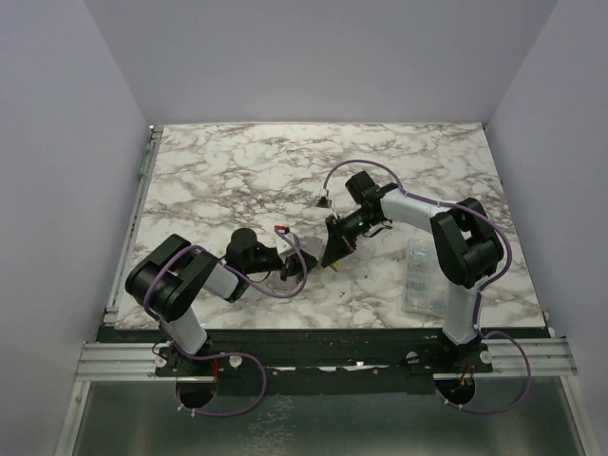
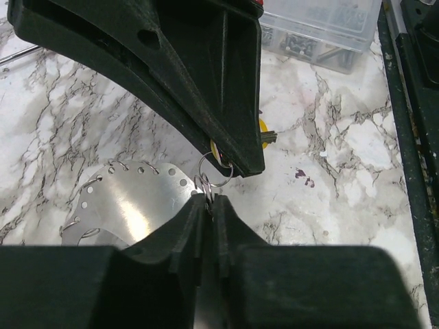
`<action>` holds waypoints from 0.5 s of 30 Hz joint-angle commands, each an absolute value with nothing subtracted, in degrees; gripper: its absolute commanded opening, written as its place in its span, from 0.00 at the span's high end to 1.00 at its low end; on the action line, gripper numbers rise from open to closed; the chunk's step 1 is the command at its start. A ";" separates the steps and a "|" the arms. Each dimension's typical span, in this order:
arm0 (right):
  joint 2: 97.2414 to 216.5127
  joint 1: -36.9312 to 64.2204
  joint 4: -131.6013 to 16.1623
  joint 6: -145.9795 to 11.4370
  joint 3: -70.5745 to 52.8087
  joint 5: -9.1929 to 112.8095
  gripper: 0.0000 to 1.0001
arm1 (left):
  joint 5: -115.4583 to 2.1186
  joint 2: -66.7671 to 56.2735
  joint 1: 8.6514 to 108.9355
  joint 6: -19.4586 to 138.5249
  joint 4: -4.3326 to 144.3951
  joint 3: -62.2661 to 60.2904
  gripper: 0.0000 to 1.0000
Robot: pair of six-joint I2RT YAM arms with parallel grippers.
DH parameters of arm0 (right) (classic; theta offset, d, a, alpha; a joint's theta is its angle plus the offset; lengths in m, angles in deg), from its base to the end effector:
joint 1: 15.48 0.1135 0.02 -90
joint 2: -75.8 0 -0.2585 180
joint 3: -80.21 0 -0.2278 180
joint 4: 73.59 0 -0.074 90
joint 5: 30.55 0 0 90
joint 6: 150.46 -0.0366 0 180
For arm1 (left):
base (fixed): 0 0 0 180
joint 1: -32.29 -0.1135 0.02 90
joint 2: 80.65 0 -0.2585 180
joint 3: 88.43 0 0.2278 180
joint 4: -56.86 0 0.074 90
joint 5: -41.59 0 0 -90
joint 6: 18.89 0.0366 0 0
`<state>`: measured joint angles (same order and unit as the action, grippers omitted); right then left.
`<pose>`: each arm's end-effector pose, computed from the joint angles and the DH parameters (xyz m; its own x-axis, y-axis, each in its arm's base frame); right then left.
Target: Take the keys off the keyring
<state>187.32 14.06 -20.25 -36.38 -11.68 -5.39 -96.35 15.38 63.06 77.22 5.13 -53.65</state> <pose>0.2833 0.1986 0.1763 -0.6140 -0.5473 -0.5687 -0.7017 0.0485 0.7108 0.2042 -0.1532 0.1546 -0.0379 0.1055 -0.9937 0.9815 0.1909 -0.0171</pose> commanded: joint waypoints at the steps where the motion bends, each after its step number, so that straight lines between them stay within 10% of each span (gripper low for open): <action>1: 186.09 14.22 -19.06 -35.45 -10.93 -7.21 0.99 | -95.72 14.79 63.23 75.61 1.36 -54.53 0.92; 15: 186.21 14.17 -19.86 -36.83 -10.95 -5.34 0.99 | -77.02 4.42 71.05 94.58 52.28 -38.07 1.00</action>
<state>187.32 13.60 -20.12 -36.45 -11.68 -4.86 -86.82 5.32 67.21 86.93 35.08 -45.34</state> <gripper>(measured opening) 0.058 0.017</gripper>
